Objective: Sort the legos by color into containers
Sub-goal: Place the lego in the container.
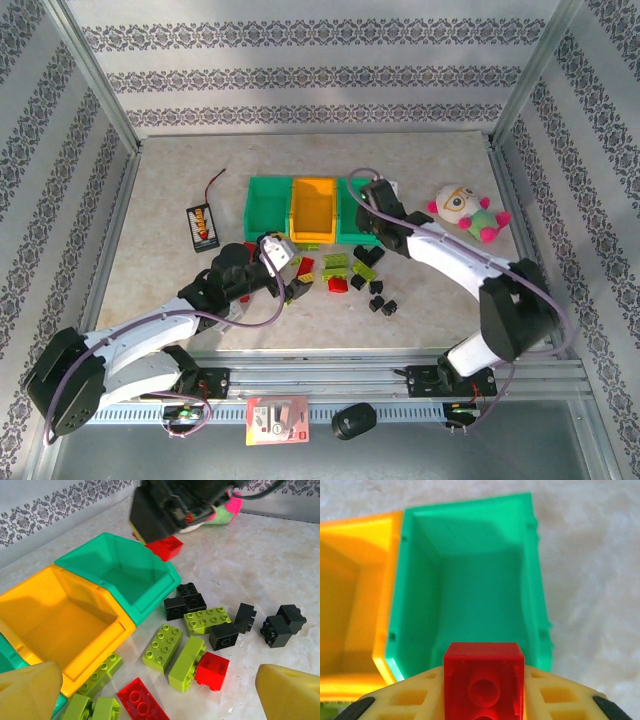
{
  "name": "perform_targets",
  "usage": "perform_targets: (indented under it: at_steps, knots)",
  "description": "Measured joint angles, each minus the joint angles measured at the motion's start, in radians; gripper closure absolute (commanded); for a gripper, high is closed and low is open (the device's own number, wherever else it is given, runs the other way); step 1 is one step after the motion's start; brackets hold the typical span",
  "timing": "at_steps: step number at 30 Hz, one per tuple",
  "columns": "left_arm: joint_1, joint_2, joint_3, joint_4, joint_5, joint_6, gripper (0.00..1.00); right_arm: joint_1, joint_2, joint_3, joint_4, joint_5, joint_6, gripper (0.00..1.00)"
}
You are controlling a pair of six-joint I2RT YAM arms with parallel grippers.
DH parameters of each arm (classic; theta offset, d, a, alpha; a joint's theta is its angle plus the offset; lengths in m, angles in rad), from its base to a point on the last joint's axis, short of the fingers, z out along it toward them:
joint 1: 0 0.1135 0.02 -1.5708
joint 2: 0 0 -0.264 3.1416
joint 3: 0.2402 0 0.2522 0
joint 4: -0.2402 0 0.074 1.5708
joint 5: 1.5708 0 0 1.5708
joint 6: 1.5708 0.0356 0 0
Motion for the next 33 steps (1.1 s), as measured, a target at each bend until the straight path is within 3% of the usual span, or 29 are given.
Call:
perform_targets:
  at_steps: [9, 16, 25, 33]
  knots:
    - [0.0, -0.031, -0.008, -0.037, -0.036, -0.019, 0.01, -0.008, 0.267, 0.207, 0.037, 0.019, -0.069, 0.69]
    - [0.0, -0.04, -0.011, -0.062, -0.065, -0.029, 0.01, -0.019, 0.362, 0.257, 0.04, 0.021, -0.075, 0.62]
    - [0.0, -0.024, 0.002, -0.127, -0.111, -0.06, 0.01, -0.022, 0.333, 0.252, 0.037, 0.037, -0.095, 0.45]
    - [0.0, 0.002, 0.063, -0.219, -0.174, -0.145, 0.01, -0.019, 0.064, 0.087, 0.09, 0.024, -0.129, 0.21]
